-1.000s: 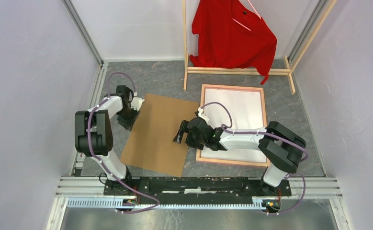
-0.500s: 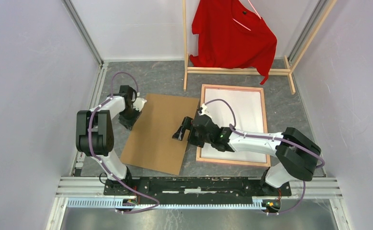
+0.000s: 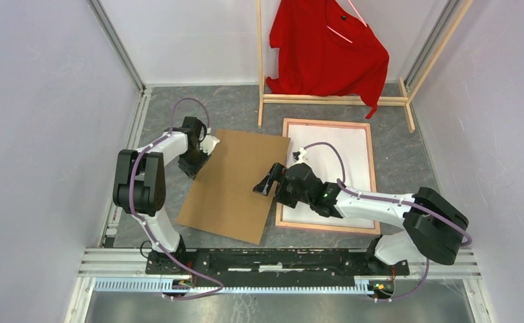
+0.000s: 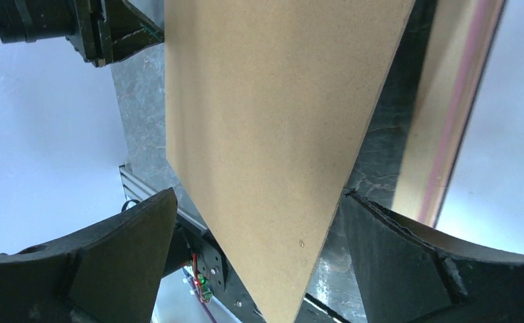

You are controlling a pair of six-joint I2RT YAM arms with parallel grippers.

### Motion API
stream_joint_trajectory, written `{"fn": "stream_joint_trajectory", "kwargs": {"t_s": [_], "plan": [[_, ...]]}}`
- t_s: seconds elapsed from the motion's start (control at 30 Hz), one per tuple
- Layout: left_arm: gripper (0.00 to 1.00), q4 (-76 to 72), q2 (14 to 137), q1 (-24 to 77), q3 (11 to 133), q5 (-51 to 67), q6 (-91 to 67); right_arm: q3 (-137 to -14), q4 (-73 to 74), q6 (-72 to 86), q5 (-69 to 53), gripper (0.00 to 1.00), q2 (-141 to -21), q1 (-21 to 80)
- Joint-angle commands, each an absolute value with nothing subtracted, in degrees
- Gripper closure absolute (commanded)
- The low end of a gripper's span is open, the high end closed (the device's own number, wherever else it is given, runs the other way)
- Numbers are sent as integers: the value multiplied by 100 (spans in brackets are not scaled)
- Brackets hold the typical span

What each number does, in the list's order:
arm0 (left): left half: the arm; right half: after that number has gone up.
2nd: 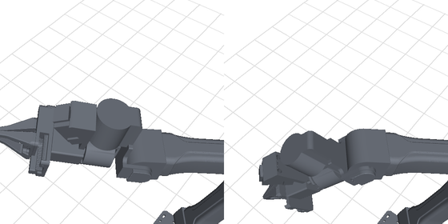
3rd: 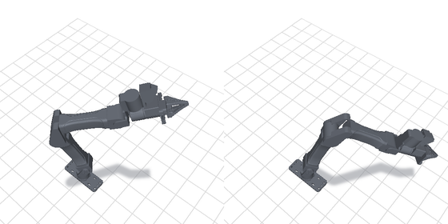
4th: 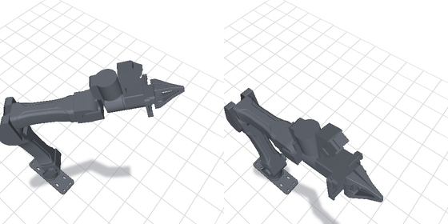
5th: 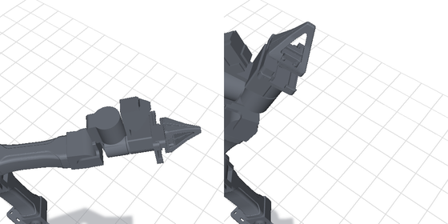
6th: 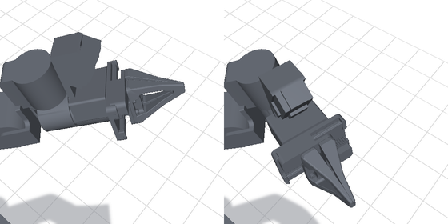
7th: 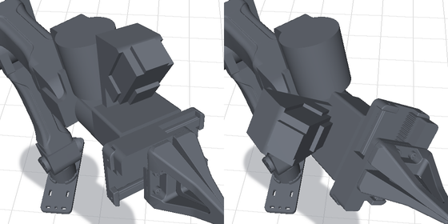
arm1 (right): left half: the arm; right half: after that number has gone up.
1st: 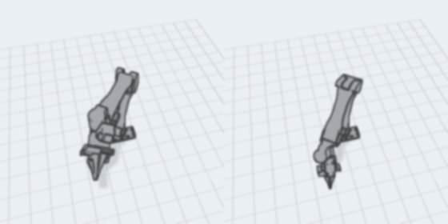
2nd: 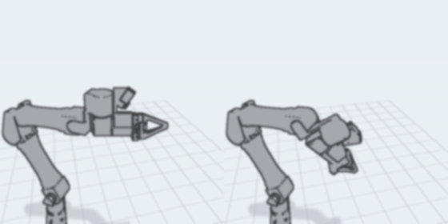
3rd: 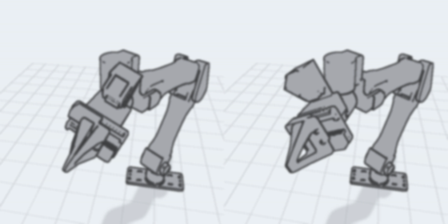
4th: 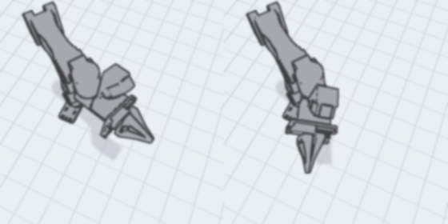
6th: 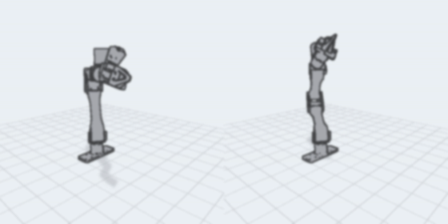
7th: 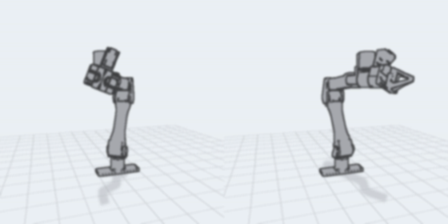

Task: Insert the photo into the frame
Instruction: Turn over the photo frame item at the center of the board.

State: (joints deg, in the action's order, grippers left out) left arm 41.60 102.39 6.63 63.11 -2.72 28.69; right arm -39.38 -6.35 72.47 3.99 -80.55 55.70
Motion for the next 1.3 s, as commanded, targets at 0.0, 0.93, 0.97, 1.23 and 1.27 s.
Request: {"fn": "stream_joint_trajectory", "kwargs": {"t_s": [0.0, 0.93, 0.97, 1.23, 1.27], "plan": [[66, 4049, 10644, 1002, 6091, 1120, 2271, -3820, -1318, 7429, 380, 3, -7769, 5441], [65, 4213, 10390, 937, 6156, 844, 2405, -2981, 1030, 6062, 16, 2, -6192, 5963], [65, 4210, 10399, 932, 6153, 844, 2414, -2873, 915, 6192, 12, 2, -6195, 6090], [65, 4141, 10469, 932, 6107, 922, 2423, -2187, -570, 7041, -177, 6, -6616, 6715], [65, 4133, 10459, 932, 6088, 923, 2423, -2182, -715, 7118, -176, 6, -6737, 6763]]}}
